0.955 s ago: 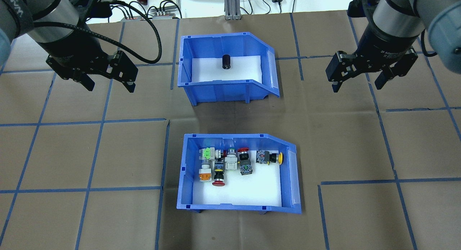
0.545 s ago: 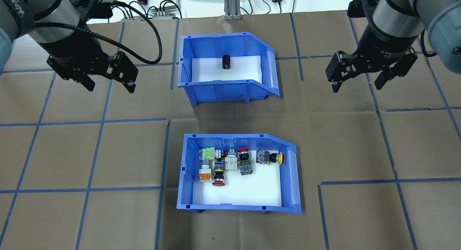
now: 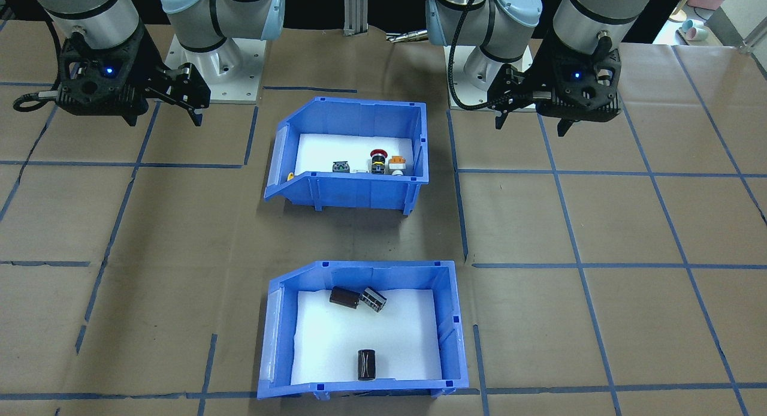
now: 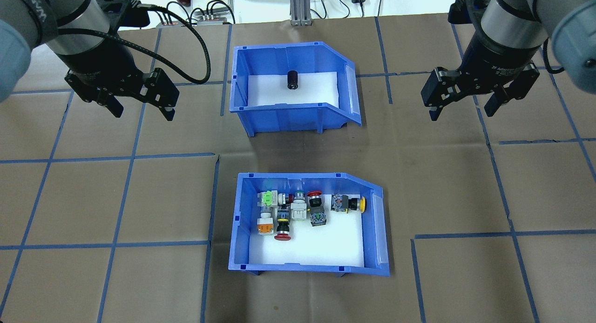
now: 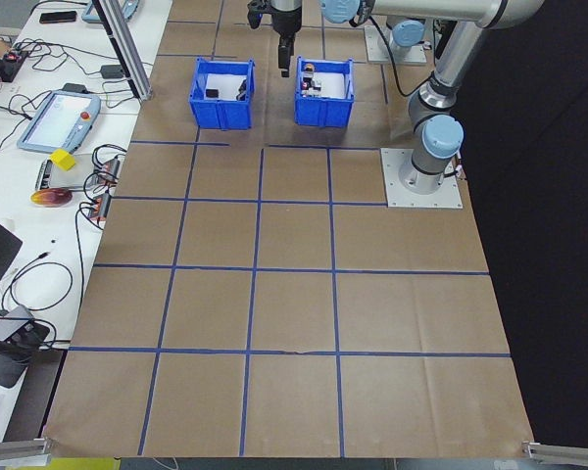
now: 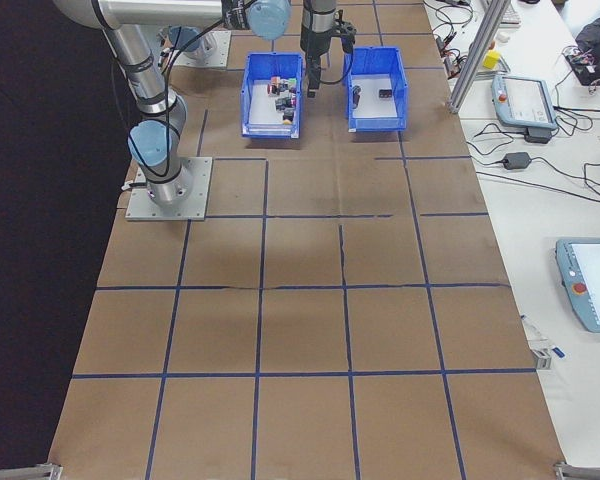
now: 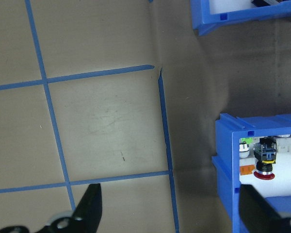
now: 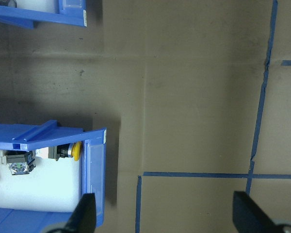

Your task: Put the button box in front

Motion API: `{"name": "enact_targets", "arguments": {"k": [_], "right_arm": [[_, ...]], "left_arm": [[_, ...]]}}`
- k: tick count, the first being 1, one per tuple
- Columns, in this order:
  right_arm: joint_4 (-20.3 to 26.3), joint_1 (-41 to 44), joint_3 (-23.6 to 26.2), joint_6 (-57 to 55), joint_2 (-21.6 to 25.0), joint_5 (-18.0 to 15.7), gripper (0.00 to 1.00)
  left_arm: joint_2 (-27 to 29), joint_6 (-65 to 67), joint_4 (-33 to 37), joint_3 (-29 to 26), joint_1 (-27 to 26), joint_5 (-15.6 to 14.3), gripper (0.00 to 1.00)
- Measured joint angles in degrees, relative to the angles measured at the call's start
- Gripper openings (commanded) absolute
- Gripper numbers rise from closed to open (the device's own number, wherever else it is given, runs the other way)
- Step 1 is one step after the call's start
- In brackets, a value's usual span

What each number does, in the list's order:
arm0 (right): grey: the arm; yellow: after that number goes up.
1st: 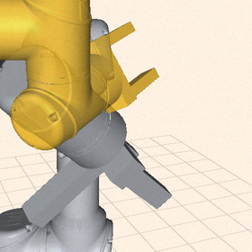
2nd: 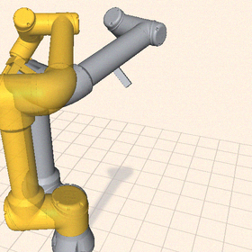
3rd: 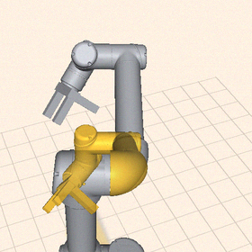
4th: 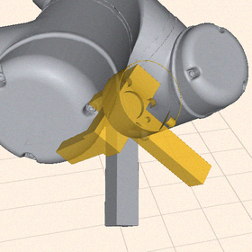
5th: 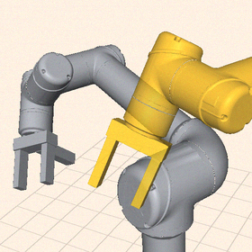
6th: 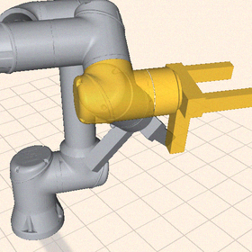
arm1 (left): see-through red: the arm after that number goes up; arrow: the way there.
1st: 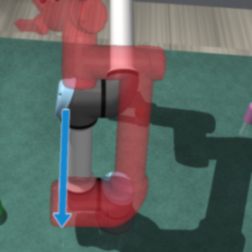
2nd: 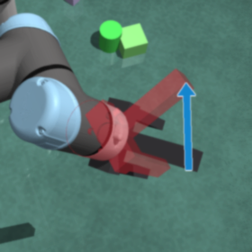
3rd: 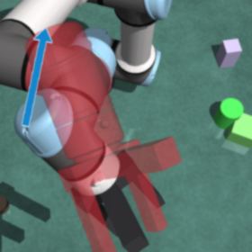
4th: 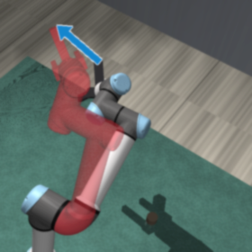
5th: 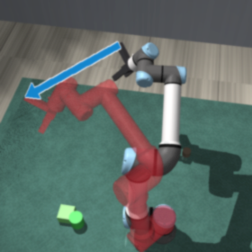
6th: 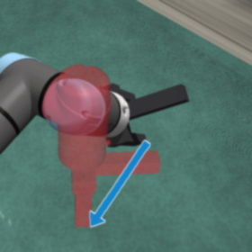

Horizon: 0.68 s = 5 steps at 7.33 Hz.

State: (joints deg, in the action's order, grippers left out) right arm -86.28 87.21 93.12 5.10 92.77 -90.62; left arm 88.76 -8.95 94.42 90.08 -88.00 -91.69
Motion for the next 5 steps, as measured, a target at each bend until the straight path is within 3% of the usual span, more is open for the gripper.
{"name": "enact_targets", "arguments": {"k": [2,5], "right_arm": [[-0.55,0.25,-1.25,5.11,-2.32,0.37,1.0],[-0.5,1.12,-10.06,17.41,-11.52,0.74,1.0]], "left_arm": [[0.53,0.71,-0.95,-0.28,-0.11,-2.66,0.99],[-2.62,17.76,-1.66,1.48,0.02,-0.05,0.99]]}}
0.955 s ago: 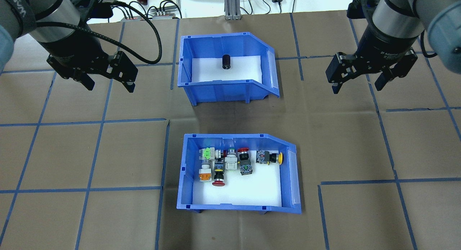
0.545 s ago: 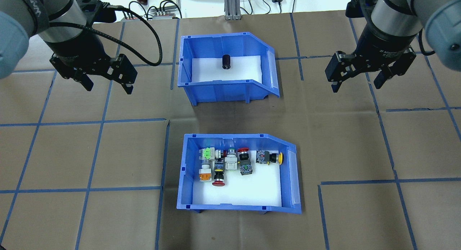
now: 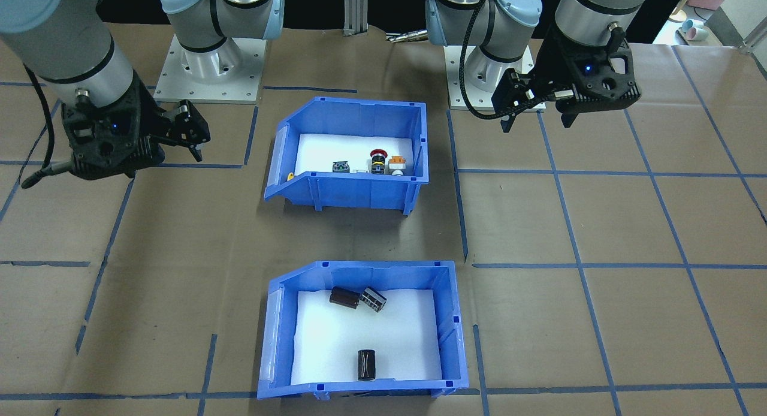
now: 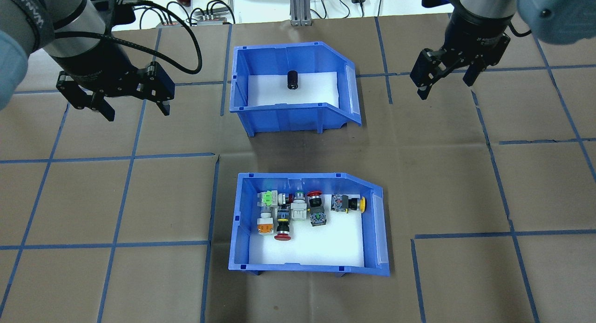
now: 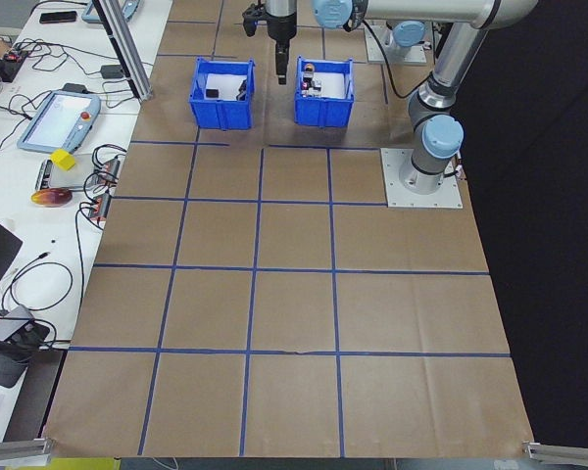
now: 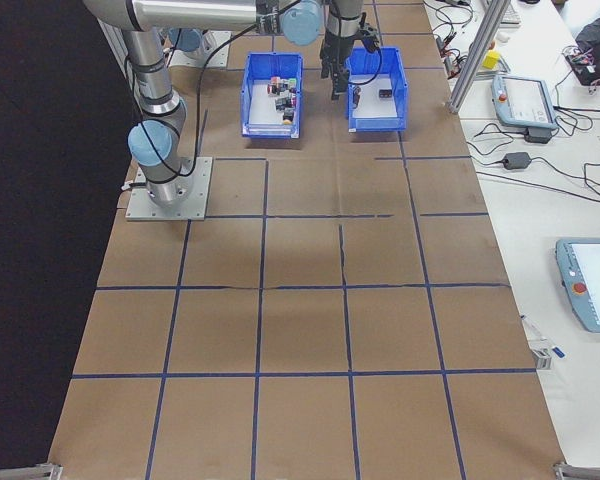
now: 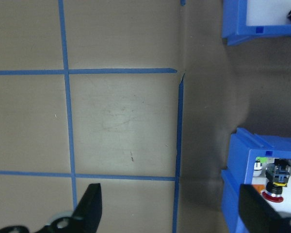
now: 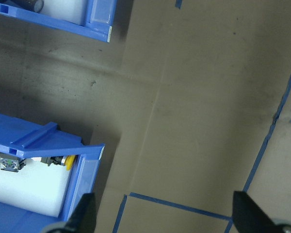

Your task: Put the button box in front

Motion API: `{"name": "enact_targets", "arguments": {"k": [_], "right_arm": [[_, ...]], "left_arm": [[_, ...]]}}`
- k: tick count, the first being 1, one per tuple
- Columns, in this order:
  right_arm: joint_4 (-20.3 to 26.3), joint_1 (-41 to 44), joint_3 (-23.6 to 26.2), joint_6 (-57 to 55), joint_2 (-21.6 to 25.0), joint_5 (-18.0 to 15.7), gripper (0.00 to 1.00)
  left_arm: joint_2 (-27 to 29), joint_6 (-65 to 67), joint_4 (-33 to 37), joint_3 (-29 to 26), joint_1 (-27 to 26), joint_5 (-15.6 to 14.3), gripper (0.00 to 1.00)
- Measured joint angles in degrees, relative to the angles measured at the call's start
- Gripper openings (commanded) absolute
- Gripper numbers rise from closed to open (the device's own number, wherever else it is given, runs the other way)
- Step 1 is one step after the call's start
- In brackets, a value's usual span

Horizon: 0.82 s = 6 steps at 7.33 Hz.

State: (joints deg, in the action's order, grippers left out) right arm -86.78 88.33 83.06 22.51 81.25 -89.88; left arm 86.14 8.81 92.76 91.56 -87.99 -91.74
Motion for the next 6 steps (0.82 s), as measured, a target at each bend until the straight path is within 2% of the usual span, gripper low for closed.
{"name": "enact_targets", "arguments": {"k": [2,3,5,6], "right_arm": [[-0.05,3.27,-7.2,13.96,-7.55,-0.05,1.0],[-0.54,5.69,-10.26,21.73,-10.84,-0.23,1.0],[-3.65,10.28,-14.31,33.22,-15.62,-0.61,1.0],[-4.9,12.68,-15.17,36.69,-17.03,-0.71,1.0]], "left_arm": [[-3.62,22.52,1.87,3.0,-0.52,1.27,0.99],[-6.95,33.66,2.48,6.64,-0.74,2.31,0.99],[-16.13,52.26,2.51,17.01,-1.04,4.2,0.99],[-21.13,59.95,2.24,22.5,-1.44,6.99,0.99]]}}
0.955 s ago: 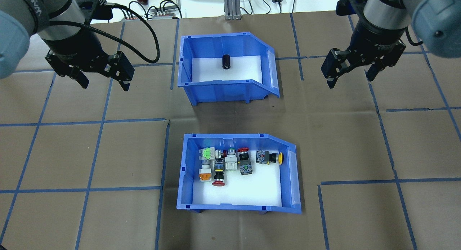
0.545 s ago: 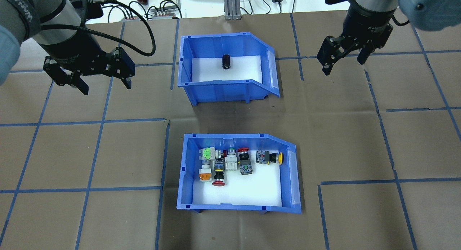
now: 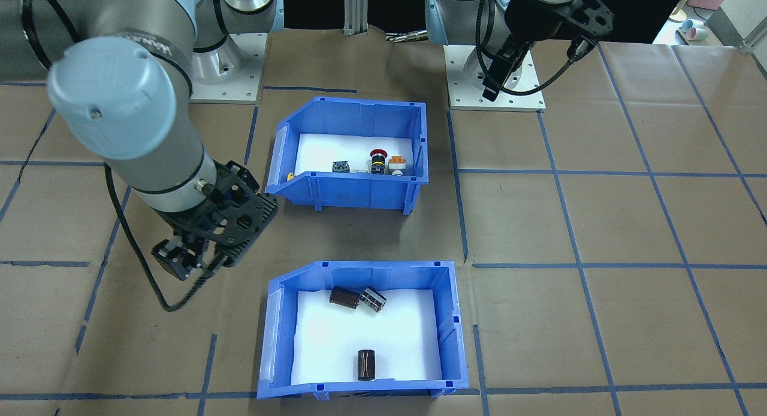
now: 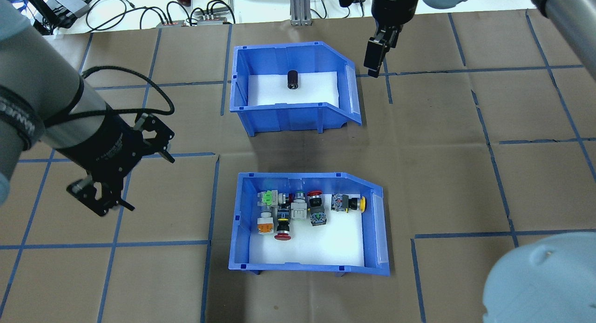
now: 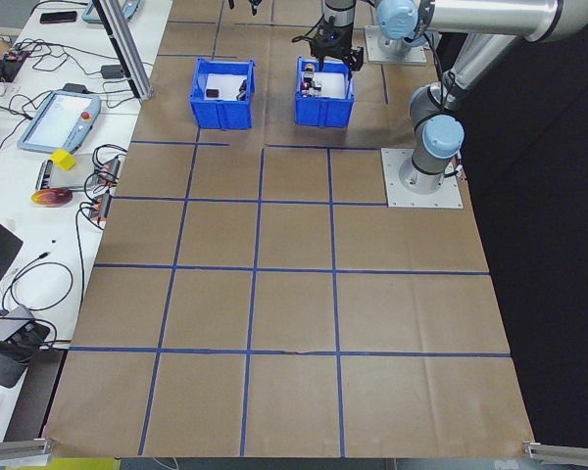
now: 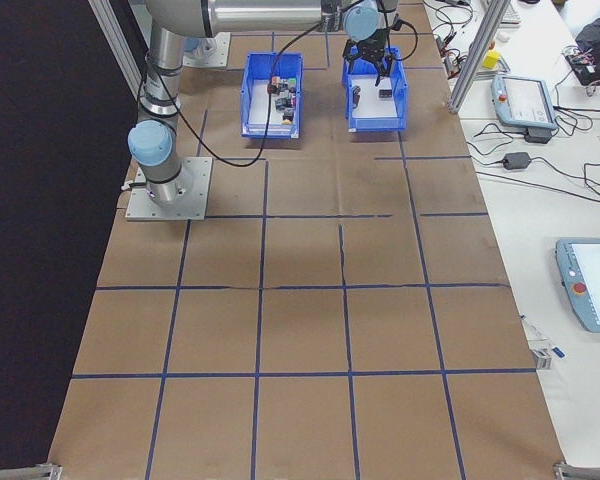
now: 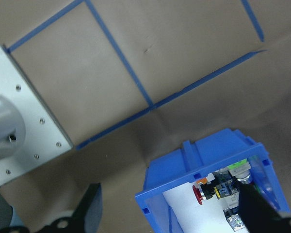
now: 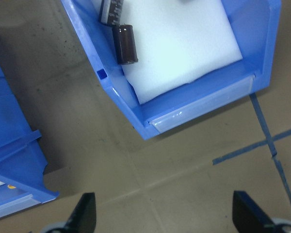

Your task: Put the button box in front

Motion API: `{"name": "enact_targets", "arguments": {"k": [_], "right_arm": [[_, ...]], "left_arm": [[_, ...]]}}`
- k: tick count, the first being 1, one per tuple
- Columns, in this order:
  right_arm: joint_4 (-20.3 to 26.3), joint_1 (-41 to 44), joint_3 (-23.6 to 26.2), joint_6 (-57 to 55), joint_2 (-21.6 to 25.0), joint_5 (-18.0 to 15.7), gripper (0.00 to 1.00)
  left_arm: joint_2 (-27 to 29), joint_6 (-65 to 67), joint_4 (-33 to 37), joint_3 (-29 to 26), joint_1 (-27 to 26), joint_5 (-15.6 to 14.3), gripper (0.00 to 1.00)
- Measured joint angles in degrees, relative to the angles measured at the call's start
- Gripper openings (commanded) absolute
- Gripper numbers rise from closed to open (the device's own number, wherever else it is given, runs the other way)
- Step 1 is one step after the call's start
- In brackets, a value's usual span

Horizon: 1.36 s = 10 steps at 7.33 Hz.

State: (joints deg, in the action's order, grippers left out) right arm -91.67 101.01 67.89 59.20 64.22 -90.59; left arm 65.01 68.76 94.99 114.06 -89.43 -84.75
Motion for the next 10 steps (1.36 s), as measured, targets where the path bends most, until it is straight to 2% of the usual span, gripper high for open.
{"name": "enact_targets", "arguments": {"k": [1,2,3,5,7,8,10], "right_arm": [[-0.65,2.76,-0.36,2.21,-1.02,0.11,1.0],[-1.79,5.63,-0.47,3.9,-1.98,0.26,1.0],[-4.43,8.48,-0.5,5.85,-3.3,0.19,1.0],[-8.56,12.72,-0.44,8.24,-5.88,0.0,1.0],[-9.49,15.69,0.24,8.49,-7.09,-0.08,1.0],[-10.81,16.47,1.12,8.45,-8.19,-0.12,1.0],[-18.08,16.91,5.23,8.27,-10.08,-0.59,1.0]], "left_arm": [[-4.95,7.24,-0.6,5.59,-0.84,3.23,0.99],[-8.44,13.4,-1.36,10.04,-2.52,4.92,0.99],[-10.37,19.46,-2.31,13.2,-5.23,5.63,0.99],[-10.37,27.3,-7.96,16.8,-10.13,6.01,0.99],[-7.15,30.81,-12.61,17.81,-12.67,6.21,0.99],[-3.73,33.22,-15.97,17.9,-14.6,6.61,0.99],[6.32,40.36,-27.37,17.9,-22.82,6.44,0.98]]}}
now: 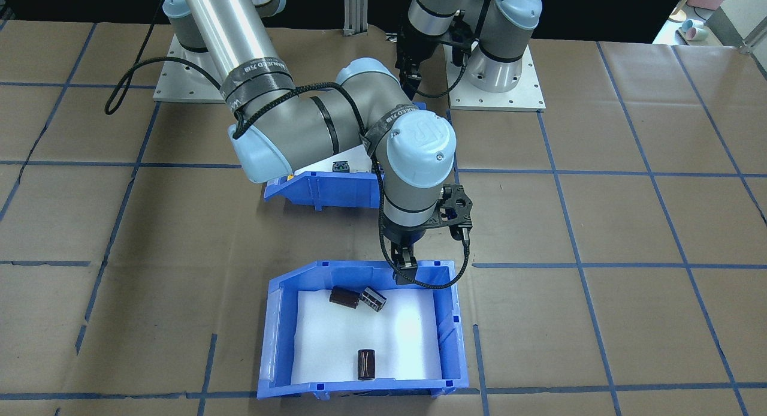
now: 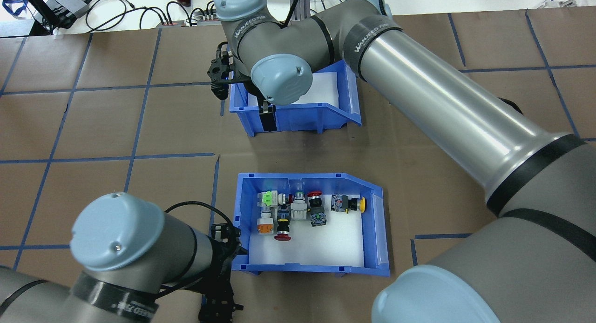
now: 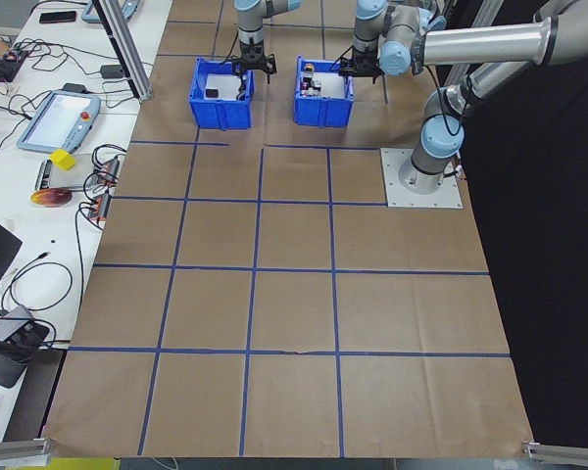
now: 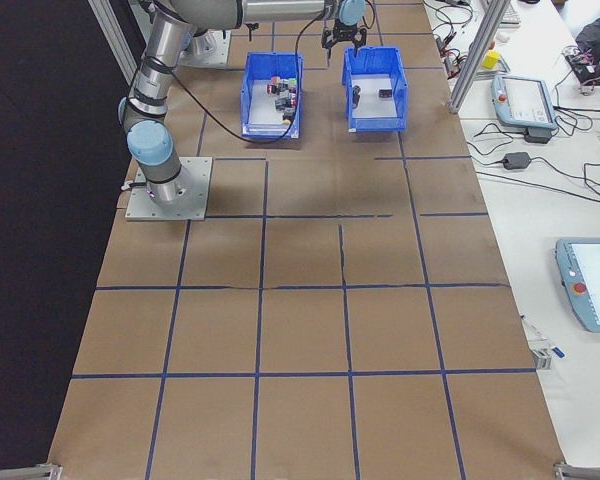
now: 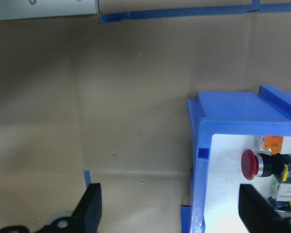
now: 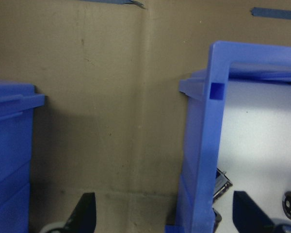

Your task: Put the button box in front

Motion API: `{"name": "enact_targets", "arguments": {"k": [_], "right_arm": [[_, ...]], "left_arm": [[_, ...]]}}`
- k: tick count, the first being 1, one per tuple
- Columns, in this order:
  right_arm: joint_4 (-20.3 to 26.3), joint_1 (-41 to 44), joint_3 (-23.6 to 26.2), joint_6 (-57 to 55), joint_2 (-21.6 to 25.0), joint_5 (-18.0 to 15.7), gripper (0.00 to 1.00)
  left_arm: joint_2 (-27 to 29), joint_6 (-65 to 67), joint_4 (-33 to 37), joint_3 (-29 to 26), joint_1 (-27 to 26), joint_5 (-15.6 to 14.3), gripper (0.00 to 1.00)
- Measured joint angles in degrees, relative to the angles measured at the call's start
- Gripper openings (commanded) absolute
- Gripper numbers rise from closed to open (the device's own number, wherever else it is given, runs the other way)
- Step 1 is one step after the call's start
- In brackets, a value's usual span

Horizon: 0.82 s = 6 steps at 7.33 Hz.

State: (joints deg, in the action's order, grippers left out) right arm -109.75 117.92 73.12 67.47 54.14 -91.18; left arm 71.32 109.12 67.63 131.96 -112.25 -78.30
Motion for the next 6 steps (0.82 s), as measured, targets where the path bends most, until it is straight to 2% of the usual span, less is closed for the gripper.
{"name": "enact_targets", "arguments": {"k": [1,2,4,5,6], "right_arm": [[-2.43,-0.11,1.72,-0.02,-0.21,-0.92,1.0],[-3.47,-0.3,2.5,-0.03,-0.33,-1.8,0.94],[-3.94,-0.67,2.87,-0.45,-0.18,-2.94,0.43],[-3.96,-0.83,2.67,-0.62,0.03,-4.01,0.21],[-3.99,-0.98,2.48,-0.66,0.11,-5.02,0.08]], "left_arm": [[3.55,2.21,-5.1,-0.06,-2.7,-0.64,0.98],[5.27,3.13,-7.5,-0.08,-4.04,-1.01,0.98],[7.18,3.55,-8.77,-0.06,-4.88,-1.28,0.98],[8.3,3.63,-9.31,-0.06,-4.95,-1.95,0.97],[9.24,3.94,-9.93,-0.09,-4.97,-2.97,0.89]]}}
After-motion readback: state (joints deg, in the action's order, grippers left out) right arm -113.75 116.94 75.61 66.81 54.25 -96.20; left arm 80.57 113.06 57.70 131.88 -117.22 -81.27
